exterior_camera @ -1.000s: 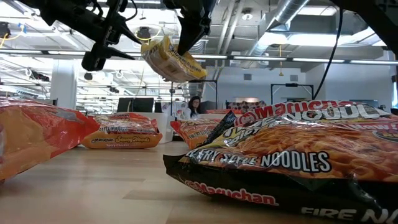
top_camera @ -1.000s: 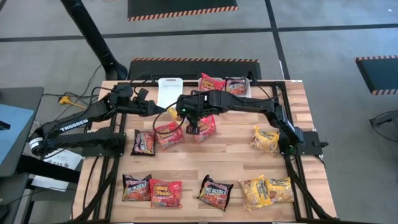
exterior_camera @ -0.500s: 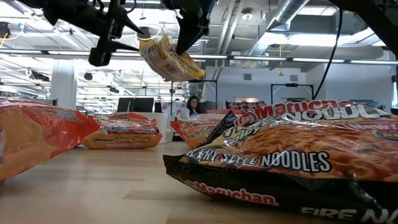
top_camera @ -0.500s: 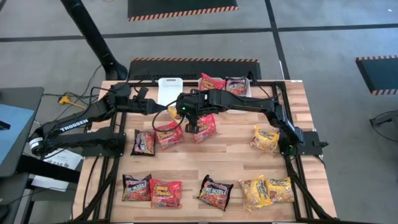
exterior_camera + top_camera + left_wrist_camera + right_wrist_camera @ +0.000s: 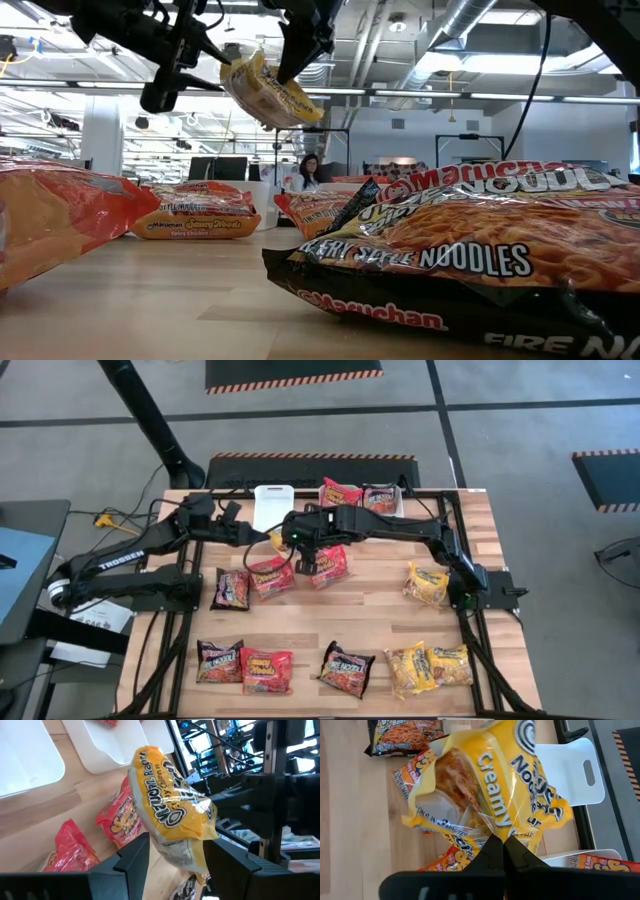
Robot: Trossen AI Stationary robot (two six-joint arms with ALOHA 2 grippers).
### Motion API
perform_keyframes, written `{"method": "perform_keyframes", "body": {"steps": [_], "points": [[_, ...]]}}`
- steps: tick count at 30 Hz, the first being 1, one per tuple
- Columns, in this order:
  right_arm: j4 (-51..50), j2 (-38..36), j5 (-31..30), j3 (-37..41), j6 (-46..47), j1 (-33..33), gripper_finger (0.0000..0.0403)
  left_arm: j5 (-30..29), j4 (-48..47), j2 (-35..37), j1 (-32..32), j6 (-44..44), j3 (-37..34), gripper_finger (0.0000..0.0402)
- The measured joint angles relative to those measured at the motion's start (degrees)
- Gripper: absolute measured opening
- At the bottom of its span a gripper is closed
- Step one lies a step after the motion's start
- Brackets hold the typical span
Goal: Sort Maruchan noodles
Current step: Put the yellow noodle pack into the left white bin
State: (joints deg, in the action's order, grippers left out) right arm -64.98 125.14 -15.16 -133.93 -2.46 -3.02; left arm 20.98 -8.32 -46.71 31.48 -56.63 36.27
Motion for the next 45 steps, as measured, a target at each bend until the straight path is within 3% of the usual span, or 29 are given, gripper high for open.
{"method": "perform_keyframes", "body": {"steps": [11, 16, 29, 45], "points": [[0.0, 0.0, 0.3, 0.0, 0.8, 0.7, 0.0, 4.3, 9.6, -5.5, 0.0, -0.1, 0.0, 0.0171], [0.0, 0.0, 0.3, 0.0, 0.9, 0.8, 0.0, 5.2, 9.2, -7.5, 0.0, 1.2, 0.0, 0.0161], [-0.5, 0.0, 0.4, 0.0, 0.9, 0.8, 0.0003, 6.6, 9.4, -9.2, 0.0, 6.6, 0.0, 0.0013], [-1.8, -0.5, 0.1, 0.0, 0.9, 0.4, 0.0118, 6.8, 9.5, -9.2, -0.1, 18.9, 0.0, 0.0001]]}}
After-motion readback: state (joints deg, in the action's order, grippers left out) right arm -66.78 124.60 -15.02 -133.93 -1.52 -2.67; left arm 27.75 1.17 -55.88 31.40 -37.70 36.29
